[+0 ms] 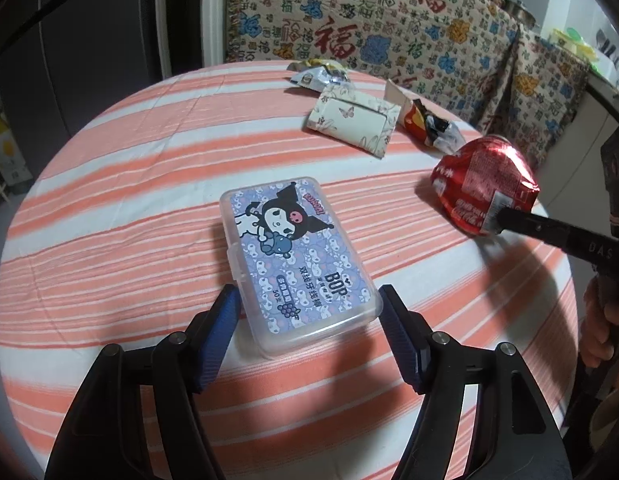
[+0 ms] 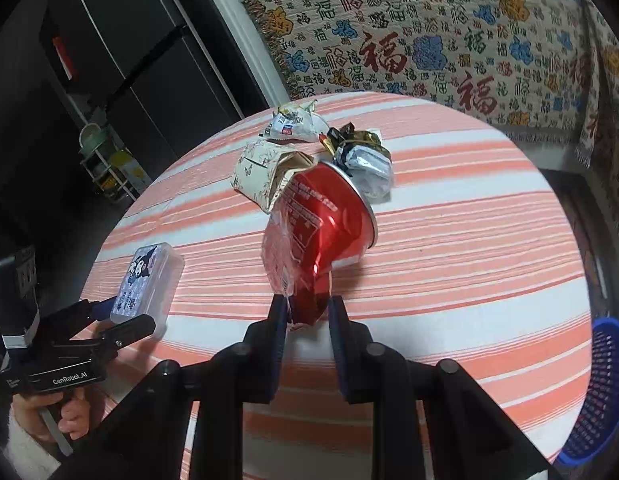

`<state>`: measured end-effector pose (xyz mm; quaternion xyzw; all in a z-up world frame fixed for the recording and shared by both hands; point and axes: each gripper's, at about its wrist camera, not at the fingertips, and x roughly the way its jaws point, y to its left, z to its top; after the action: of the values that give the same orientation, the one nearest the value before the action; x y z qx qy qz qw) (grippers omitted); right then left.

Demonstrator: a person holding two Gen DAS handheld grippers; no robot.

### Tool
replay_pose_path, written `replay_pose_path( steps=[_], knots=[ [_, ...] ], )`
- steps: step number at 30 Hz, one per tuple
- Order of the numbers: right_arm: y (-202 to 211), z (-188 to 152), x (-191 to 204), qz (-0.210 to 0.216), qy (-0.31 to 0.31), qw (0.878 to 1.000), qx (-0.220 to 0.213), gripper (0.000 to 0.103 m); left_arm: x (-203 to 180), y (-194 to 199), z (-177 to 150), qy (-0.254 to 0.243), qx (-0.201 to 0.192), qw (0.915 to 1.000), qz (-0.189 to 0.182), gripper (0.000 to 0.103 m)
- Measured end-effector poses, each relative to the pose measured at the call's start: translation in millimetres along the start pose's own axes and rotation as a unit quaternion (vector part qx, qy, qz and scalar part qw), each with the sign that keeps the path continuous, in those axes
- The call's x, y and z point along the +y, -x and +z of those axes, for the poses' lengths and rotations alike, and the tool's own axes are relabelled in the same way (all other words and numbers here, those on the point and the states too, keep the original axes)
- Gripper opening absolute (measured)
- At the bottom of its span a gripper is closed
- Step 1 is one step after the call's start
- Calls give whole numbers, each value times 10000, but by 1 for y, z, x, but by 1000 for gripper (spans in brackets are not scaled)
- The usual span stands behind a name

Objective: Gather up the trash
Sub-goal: 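Grasp the clear Kuromi-print plastic box with the left tool while the right tool grasps the crushed red can, then lift the plastic box and red can and carry both over the blue wastebasket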

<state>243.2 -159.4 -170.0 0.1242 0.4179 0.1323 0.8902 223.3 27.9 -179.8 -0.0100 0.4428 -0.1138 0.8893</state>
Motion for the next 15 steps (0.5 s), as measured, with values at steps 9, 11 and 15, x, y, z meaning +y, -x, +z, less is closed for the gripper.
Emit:
replay_pose_path(
  steps=[9,11,15],
  knots=[
    [6,1,-12,290,-381,9987,-200,50,0,5,3,94,-57,9999,-30,72],
    [3,3,-15,397,-540,9976,-166,38,-1,5,4,86,-58,9999,0,70],
    [-1,2,-21,437,-787,9959,-104,18,0,13,4,108,-273,9996,3,69]
  ],
)
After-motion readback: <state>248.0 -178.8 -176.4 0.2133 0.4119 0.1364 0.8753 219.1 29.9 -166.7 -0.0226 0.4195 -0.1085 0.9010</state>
